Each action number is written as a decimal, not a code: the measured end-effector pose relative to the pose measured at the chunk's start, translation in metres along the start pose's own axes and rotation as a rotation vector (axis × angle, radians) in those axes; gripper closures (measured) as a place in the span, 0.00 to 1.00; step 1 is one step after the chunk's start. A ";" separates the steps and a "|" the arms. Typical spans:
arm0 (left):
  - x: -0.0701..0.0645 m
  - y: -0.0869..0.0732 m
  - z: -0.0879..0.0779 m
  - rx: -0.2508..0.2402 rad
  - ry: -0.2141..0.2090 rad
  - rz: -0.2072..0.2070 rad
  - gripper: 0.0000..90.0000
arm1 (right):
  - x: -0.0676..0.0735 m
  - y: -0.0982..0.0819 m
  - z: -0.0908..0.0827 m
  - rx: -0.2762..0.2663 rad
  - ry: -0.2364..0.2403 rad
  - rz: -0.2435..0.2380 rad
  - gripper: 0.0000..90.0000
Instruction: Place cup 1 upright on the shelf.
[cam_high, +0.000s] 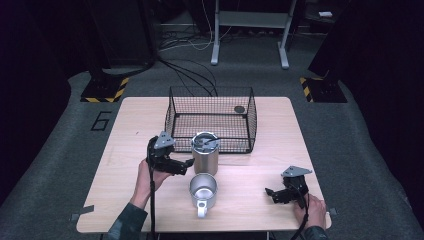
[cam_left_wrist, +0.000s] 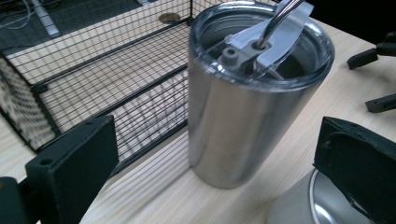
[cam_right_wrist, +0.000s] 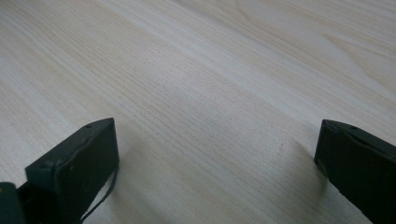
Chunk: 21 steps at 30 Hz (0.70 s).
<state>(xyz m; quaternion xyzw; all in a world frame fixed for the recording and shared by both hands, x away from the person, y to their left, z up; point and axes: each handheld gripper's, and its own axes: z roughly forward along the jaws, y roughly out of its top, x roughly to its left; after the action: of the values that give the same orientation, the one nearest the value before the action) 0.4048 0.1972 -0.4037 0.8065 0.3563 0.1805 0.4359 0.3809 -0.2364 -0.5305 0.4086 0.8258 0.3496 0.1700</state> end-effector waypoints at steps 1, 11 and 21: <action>-0.002 0.003 0.004 -0.001 -0.006 0.003 0.00 | 0.000 0.000 0.000 0.000 0.000 0.000 0.00; -0.012 0.016 0.018 -0.001 -0.040 0.025 0.00 | 0.000 0.000 0.000 0.000 0.001 0.001 0.00; -0.018 0.024 0.035 -0.014 -0.044 0.043 0.00 | 0.000 0.000 0.000 0.000 0.001 0.000 0.00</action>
<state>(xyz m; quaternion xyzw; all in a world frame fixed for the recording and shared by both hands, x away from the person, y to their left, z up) 0.4244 0.1551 -0.4026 0.8148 0.3279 0.1745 0.4451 0.3809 -0.2364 -0.5305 0.4084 0.8259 0.3497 0.1698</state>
